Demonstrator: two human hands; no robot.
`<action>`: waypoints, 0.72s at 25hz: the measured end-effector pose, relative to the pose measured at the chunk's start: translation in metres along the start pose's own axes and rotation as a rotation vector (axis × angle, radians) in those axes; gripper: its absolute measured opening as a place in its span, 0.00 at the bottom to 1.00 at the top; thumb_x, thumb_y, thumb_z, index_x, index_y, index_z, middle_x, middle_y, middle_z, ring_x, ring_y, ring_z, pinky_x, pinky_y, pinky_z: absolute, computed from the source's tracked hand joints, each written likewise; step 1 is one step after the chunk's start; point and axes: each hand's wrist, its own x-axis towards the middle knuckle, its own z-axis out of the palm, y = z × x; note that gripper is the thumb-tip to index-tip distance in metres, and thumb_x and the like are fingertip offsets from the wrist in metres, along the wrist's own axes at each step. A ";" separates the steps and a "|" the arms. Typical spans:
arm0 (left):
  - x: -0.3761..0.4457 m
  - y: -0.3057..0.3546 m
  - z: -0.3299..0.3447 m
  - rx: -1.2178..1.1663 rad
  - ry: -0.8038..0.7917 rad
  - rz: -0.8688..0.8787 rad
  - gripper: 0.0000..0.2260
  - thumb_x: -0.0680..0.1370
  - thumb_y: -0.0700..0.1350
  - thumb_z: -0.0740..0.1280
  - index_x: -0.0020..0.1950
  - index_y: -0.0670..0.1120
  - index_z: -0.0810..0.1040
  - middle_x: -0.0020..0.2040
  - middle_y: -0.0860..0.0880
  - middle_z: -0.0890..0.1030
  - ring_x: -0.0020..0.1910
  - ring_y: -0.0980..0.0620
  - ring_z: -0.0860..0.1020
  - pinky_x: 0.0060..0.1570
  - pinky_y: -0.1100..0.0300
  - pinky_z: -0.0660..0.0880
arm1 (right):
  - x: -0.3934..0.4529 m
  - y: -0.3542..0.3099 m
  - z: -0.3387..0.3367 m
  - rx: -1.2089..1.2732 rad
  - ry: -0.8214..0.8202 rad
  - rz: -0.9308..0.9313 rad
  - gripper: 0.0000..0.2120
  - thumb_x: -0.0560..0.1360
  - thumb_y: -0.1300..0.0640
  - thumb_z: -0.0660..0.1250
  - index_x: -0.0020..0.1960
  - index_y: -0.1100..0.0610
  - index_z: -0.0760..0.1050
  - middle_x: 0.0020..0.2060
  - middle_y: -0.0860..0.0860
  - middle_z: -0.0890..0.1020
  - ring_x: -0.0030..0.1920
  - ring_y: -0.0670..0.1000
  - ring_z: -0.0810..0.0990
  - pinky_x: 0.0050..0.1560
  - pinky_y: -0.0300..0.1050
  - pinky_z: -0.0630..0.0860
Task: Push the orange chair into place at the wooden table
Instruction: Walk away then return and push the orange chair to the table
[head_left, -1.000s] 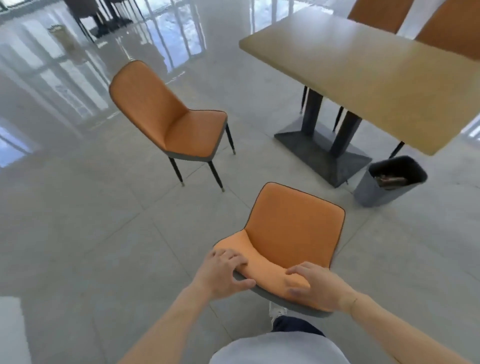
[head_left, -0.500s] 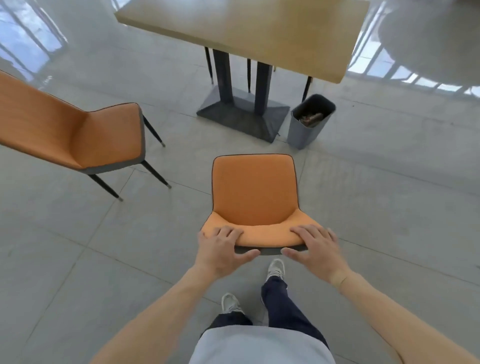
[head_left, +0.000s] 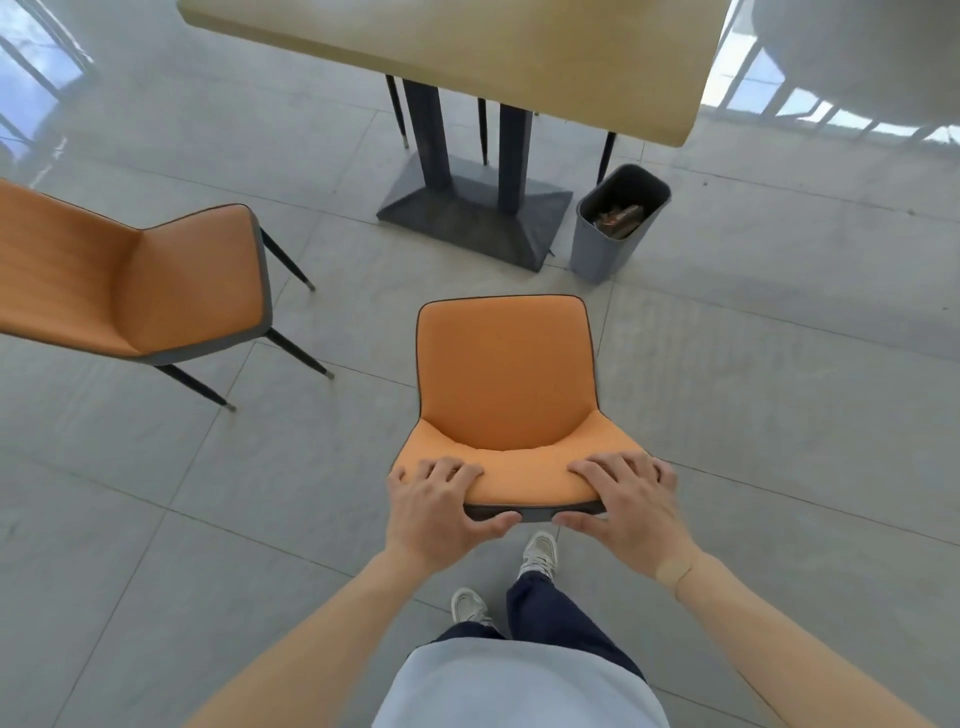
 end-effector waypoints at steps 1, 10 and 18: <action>0.010 -0.004 -0.005 0.011 -0.028 0.002 0.34 0.66 0.79 0.55 0.58 0.56 0.79 0.56 0.55 0.81 0.56 0.48 0.77 0.58 0.43 0.67 | 0.010 -0.001 -0.005 -0.006 -0.031 0.005 0.38 0.68 0.20 0.44 0.65 0.41 0.71 0.61 0.41 0.75 0.62 0.53 0.69 0.63 0.57 0.61; 0.108 -0.039 -0.049 0.023 -0.247 -0.035 0.38 0.64 0.80 0.51 0.66 0.61 0.70 0.67 0.56 0.74 0.66 0.50 0.68 0.65 0.44 0.60 | 0.104 -0.014 -0.045 -0.006 -0.136 0.019 0.42 0.64 0.19 0.39 0.68 0.38 0.65 0.67 0.43 0.71 0.65 0.54 0.65 0.62 0.59 0.62; 0.182 -0.087 -0.065 0.005 -0.245 0.041 0.40 0.62 0.83 0.49 0.65 0.62 0.70 0.65 0.57 0.75 0.65 0.51 0.69 0.65 0.44 0.60 | 0.171 -0.037 -0.056 0.036 -0.101 0.073 0.43 0.63 0.19 0.37 0.68 0.38 0.65 0.67 0.43 0.71 0.65 0.54 0.64 0.62 0.60 0.61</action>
